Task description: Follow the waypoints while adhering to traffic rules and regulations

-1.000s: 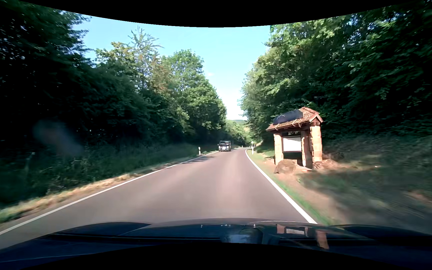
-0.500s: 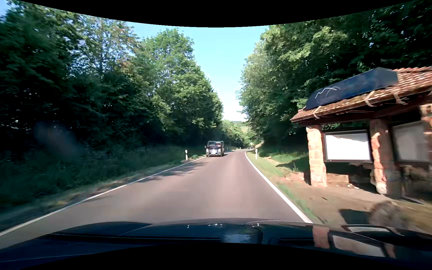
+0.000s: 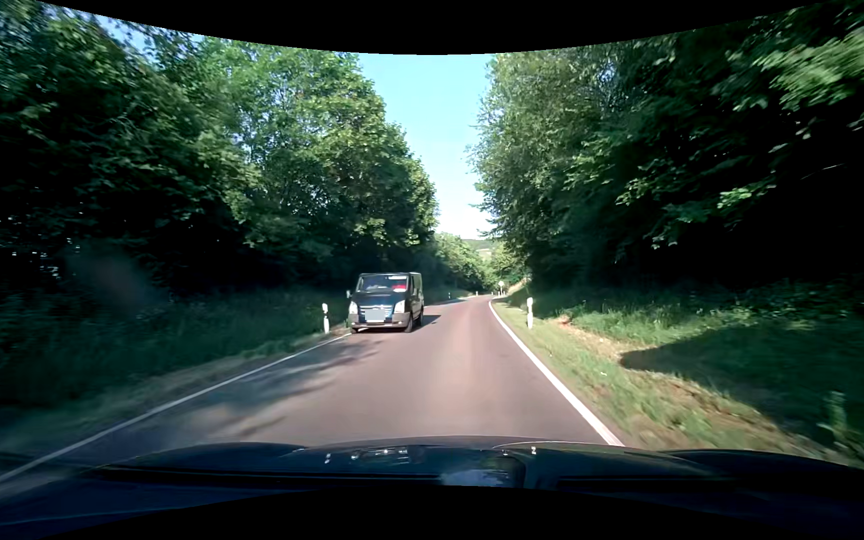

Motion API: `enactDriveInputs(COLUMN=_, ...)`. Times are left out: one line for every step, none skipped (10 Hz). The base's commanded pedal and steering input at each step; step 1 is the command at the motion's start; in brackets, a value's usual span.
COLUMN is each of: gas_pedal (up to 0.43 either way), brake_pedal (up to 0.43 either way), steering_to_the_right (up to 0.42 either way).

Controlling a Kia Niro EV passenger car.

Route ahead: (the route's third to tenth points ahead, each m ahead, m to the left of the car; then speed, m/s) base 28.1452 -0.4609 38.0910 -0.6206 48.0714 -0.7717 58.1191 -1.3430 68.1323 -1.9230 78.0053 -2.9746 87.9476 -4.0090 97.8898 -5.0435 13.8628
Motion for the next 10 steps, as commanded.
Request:
enactDriveInputs(gas_pedal=0.197, brake_pedal=0.0, steering_to_the_right=0.004)
enactDriveInputs(gas_pedal=0.197, brake_pedal=0.0, steering_to_the_right=0.004)
enactDriveInputs(gas_pedal=0.197, brake_pedal=0.0, steering_to_the_right=0.004)
enactDriveInputs(gas_pedal=0.197, brake_pedal=0.0, steering_to_the_right=0.004)
enactDriveInputs(gas_pedal=0.197, brake_pedal=0.0, steering_to_the_right=0.004)
enactDriveInputs(gas_pedal=0.197, brake_pedal=0.0, steering_to_the_right=0.005)
enactDriveInputs(gas_pedal=0.197, brake_pedal=0.0, steering_to_the_right=0.007)
enactDriveInputs(gas_pedal=0.197, brake_pedal=0.0, steering_to_the_right=0.008)
enactDriveInputs(gas_pedal=0.197, brake_pedal=0.0, steering_to_the_right=0.007)
enactDriveInputs(gas_pedal=0.197, brake_pedal=0.0, steering_to_the_right=0.007)
